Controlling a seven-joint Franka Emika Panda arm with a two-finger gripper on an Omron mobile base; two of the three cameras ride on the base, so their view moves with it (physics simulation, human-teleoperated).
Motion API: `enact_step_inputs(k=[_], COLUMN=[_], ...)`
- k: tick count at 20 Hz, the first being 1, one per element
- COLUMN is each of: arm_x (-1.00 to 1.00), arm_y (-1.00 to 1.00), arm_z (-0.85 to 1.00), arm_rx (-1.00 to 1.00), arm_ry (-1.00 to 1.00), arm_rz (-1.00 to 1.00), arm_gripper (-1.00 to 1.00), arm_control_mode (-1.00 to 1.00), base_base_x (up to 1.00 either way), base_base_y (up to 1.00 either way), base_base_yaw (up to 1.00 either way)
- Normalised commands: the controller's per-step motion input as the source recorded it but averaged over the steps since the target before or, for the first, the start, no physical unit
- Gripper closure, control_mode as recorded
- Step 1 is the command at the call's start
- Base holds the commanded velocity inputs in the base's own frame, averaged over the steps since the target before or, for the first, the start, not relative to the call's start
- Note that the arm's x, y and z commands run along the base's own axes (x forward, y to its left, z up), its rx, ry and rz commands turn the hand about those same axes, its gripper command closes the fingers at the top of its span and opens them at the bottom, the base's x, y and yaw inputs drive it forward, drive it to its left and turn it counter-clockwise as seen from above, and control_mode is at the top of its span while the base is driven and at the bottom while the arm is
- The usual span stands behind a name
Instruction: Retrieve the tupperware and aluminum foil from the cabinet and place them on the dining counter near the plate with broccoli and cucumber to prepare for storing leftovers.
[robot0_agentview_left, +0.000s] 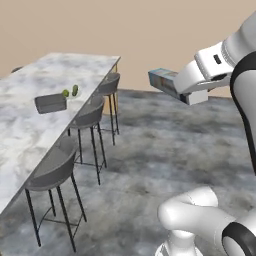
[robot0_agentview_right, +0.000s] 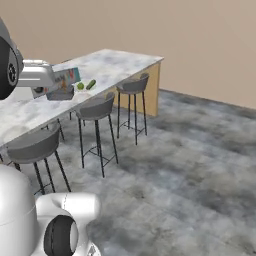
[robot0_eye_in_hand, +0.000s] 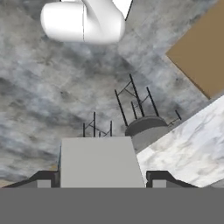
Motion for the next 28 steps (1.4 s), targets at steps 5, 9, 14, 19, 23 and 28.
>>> enact_step_inputs(k=[5,9,14,19,23,28], arm_x=[0.00,0.00,0.00,0.00,0.00,0.00], arm_y=[0.00,0.00,0.00,0.00,0.00,0.00], arm_z=[0.00,0.00,0.00,0.00,0.00,0.00], arm_rx=[0.00,0.00,0.00,0.00,0.00,0.00], arm_ry=[0.00,0.00,0.00,0.00,0.00,0.00], arm_rz=[0.00,0.00,0.00,0.00,0.00,0.00], arm_gripper=[1.00,1.00,1.00,1.00,1.00,1.00], arm_control_mode=[1.00,1.00,1.00,1.00,1.00,1.00], base_base_x=[1.00,1.00,1.00,1.00,1.00,1.00], base_base_y=[-0.52,-0.51,-0.50,-0.50,-0.46,-0.27], base_base_yaw=[0.32,0.32,0.33,0.34,0.36,0.40])
